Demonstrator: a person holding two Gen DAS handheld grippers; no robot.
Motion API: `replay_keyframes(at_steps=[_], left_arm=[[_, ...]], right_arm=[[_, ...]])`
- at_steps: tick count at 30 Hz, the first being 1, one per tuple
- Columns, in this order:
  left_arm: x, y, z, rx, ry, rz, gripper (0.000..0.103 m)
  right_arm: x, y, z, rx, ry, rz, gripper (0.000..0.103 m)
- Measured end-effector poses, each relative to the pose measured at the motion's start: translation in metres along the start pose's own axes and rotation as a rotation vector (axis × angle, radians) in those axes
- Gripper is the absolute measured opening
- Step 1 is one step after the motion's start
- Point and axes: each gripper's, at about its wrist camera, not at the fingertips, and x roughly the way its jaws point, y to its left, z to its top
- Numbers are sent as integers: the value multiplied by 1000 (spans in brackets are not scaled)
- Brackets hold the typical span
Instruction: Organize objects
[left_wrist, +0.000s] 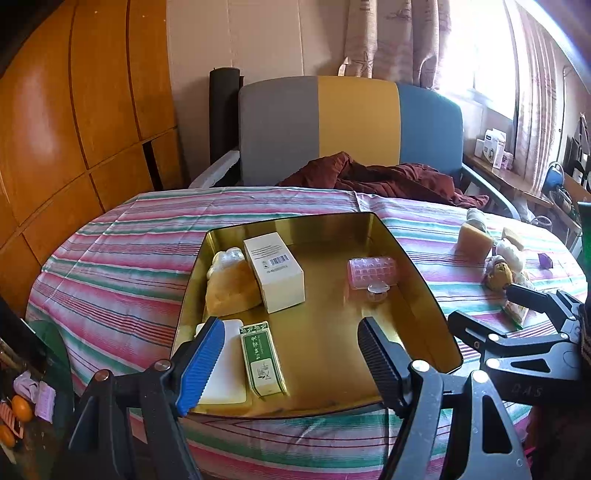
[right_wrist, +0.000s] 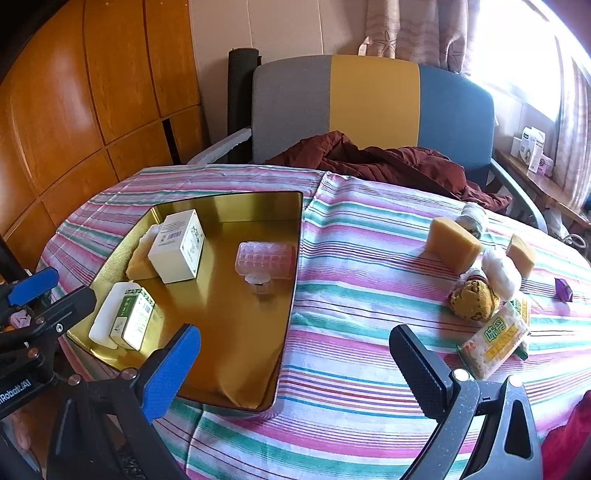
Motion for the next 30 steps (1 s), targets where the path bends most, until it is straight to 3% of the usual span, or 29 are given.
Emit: replay_keyframes(at_steps=[14, 22, 30], left_arm=[[4, -27, 15, 62, -5, -72, 76], [15, -60, 30, 111, 6, -176, 74], [34, -105, 49, 172, 42, -269, 73]], right_arm=[[-5, -45, 15, 54, 1, -48, 103], [-18, -138, 34, 211, 7, -129, 103], [-39, -250, 47, 385, -65, -303, 103]])
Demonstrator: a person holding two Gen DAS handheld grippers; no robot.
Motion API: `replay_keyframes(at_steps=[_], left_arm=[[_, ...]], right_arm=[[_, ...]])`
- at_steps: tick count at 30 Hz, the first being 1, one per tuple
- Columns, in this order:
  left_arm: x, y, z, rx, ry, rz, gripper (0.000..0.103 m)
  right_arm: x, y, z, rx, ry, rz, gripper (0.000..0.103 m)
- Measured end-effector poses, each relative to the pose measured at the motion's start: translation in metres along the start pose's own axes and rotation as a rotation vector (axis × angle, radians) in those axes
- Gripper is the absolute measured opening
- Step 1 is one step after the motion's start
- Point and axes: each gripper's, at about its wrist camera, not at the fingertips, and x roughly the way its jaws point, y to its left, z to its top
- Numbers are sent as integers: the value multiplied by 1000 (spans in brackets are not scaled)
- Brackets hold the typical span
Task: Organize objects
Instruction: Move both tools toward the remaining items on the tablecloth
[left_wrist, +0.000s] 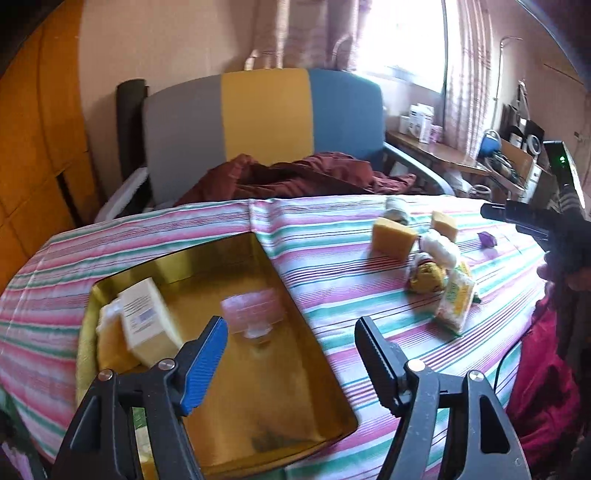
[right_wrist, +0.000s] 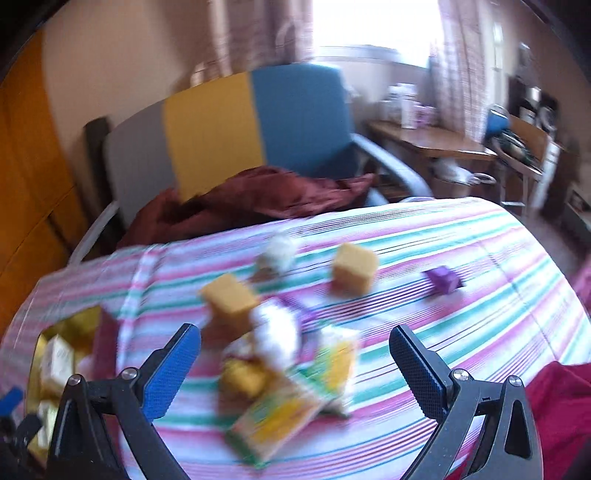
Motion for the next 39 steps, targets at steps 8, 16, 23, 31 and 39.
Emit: replay_keyframes(at_steps=[8, 16, 23, 31, 39], left_arm=[[50, -35, 40, -22, 91, -126, 73], [116, -72, 70, -44, 209, -224, 73], [159, -100, 95, 60, 232, -263, 79], [205, -126, 124, 121, 236, -299, 84], [250, -139, 121, 135, 307, -302, 85]], right_arm=[[22, -61, -2, 156, 6, -1, 103], [36, -82, -7, 239, 80, 1, 103], [43, -81, -9, 237, 119, 22, 103], [51, -75, -11, 219, 154, 40, 103], [59, -71, -13, 199, 187, 38, 103]])
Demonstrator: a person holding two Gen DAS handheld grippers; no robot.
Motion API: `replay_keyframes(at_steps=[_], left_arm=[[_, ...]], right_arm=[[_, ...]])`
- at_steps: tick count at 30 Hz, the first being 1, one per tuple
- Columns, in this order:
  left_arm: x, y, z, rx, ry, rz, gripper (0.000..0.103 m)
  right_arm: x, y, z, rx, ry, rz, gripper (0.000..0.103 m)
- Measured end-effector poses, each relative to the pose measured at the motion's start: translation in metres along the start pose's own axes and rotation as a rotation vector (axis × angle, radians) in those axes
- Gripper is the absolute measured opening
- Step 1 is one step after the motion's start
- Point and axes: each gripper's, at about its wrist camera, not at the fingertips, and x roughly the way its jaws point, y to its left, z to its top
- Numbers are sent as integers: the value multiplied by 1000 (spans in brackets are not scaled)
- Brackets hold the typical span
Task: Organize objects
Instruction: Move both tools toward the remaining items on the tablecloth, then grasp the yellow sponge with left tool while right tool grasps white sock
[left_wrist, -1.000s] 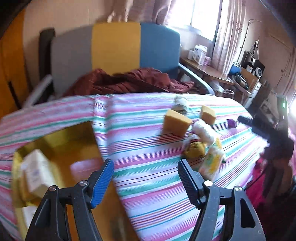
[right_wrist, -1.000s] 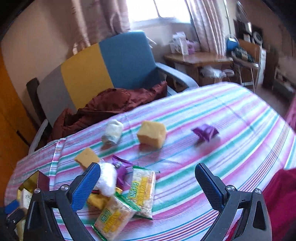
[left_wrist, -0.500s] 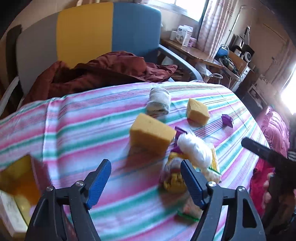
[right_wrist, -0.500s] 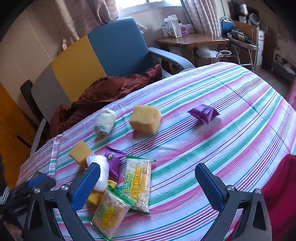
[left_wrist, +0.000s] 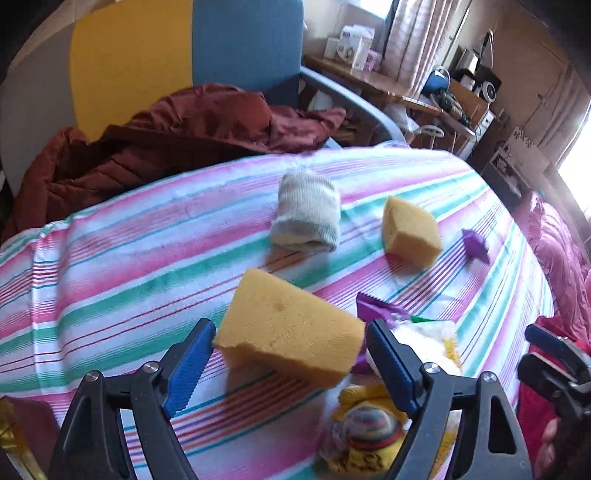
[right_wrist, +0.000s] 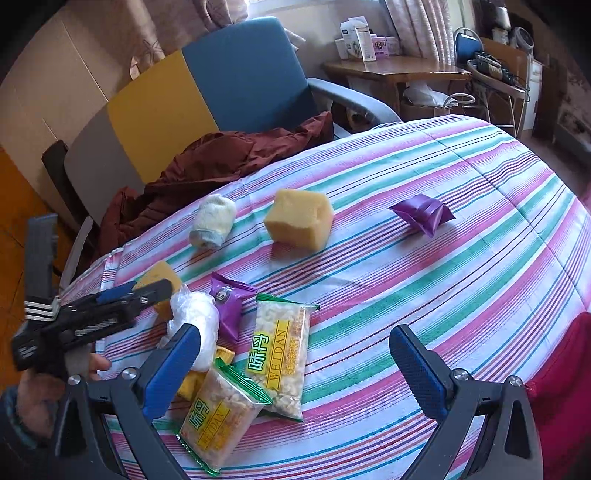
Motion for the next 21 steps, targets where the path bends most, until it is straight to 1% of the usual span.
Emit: replay_keyframes(at_steps=[1, 3, 5, 7, 9, 13, 16, 19, 21], left_arm=[[5, -1, -2, 4, 8, -1, 85], [11, 0, -4, 0, 11, -27, 80], [9, 3, -7, -8, -21, -33, 76], [5, 9, -12, -31, -30, -50, 72], [-2, 14, -18, -51, -43, -49, 69], [-26, 25, -34, -83, -60, -32, 69], [-47, 28, -45, -94, -86, -8, 69], [-73, 33, -58, -106, -119, -3, 69], [-85, 35, -61, -107, -138, -4, 69]], right_arm=[[1, 1, 0, -2, 2, 0, 103], [2, 2, 0, -11, 5, -5, 103], [2, 3, -1, -21, 3, -12, 103], [2, 4, -1, -26, 0, -16, 103], [2, 5, -1, -32, -2, -12, 103], [2, 10, -3, -54, -5, -10, 103], [3, 15, -3, -59, 12, -3, 103], [4, 29, 2, -83, 22, 29, 103], [8, 46, 12, -125, 21, 53, 103]])
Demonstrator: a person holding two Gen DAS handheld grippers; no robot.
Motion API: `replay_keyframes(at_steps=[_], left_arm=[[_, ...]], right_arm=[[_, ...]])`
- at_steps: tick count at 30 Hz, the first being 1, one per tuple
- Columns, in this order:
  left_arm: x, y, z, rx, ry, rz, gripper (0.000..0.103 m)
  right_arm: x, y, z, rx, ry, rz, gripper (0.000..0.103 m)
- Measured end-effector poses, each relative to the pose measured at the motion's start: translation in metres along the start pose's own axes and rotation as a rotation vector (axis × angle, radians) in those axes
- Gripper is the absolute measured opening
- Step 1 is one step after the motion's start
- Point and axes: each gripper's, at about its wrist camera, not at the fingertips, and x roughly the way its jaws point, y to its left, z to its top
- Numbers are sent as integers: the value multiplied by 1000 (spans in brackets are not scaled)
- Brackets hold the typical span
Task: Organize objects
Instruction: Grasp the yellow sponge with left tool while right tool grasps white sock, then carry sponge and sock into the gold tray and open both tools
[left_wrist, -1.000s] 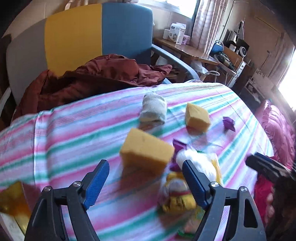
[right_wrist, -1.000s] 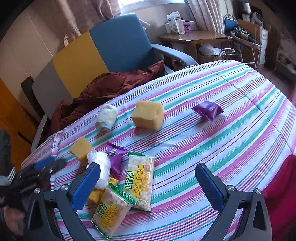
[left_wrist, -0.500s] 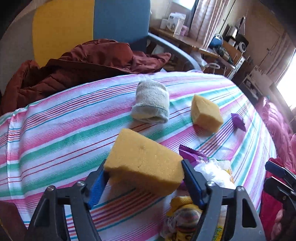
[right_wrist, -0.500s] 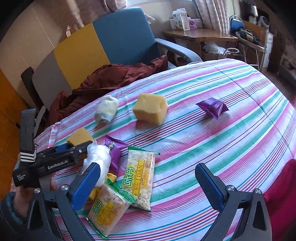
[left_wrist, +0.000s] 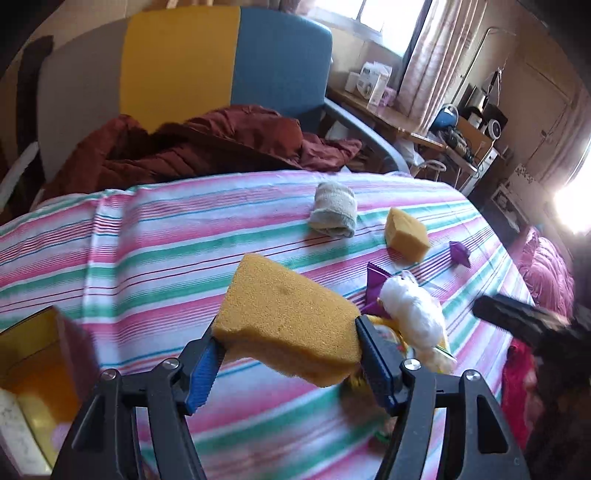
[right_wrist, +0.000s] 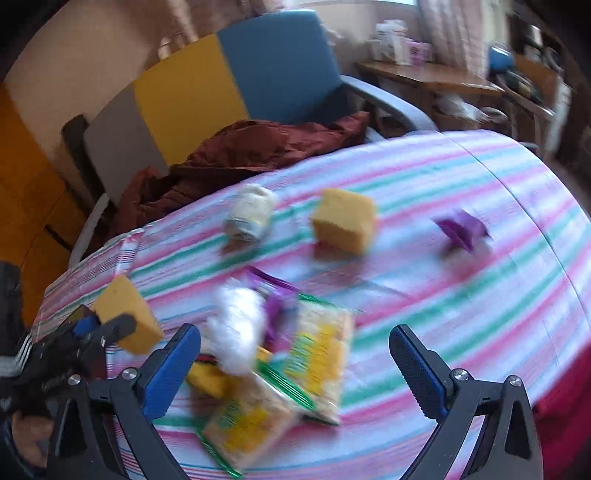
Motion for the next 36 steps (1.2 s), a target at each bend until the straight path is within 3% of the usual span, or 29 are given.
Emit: replay_keyframes(at_steps=[6, 14, 15, 18, 20, 25, 30, 36], left_arm=[[-37, 11, -11, -21, -53, -5, 69], [-67, 40, -27, -120, -81, -5, 70], [-69, 43, -30, -128, -83, -3, 70], [-74, 53, -35, -161, -83, 2, 70], [-80, 59, -38, -179, -90, 7, 70], [-96, 74, -49, -223, -114, 27, 70], [-130, 96, -66, -283, -160, 68, 70], [-189, 142, -105, -403, -231, 179, 70]], right_arm=[[45, 47, 51, -125, 10, -2, 103], [138, 61, 112, -59, 106, -133, 95], [150, 58, 116, -36, 123, -152, 91], [173, 57, 117, -21, 182, -128, 58], [168, 65, 115, -65, 165, -147, 57], [128, 96, 97, -201, 109, -71, 56], [79, 132, 68, -287, 65, 57, 56], [34, 179, 20, -388, 39, 192, 56]])
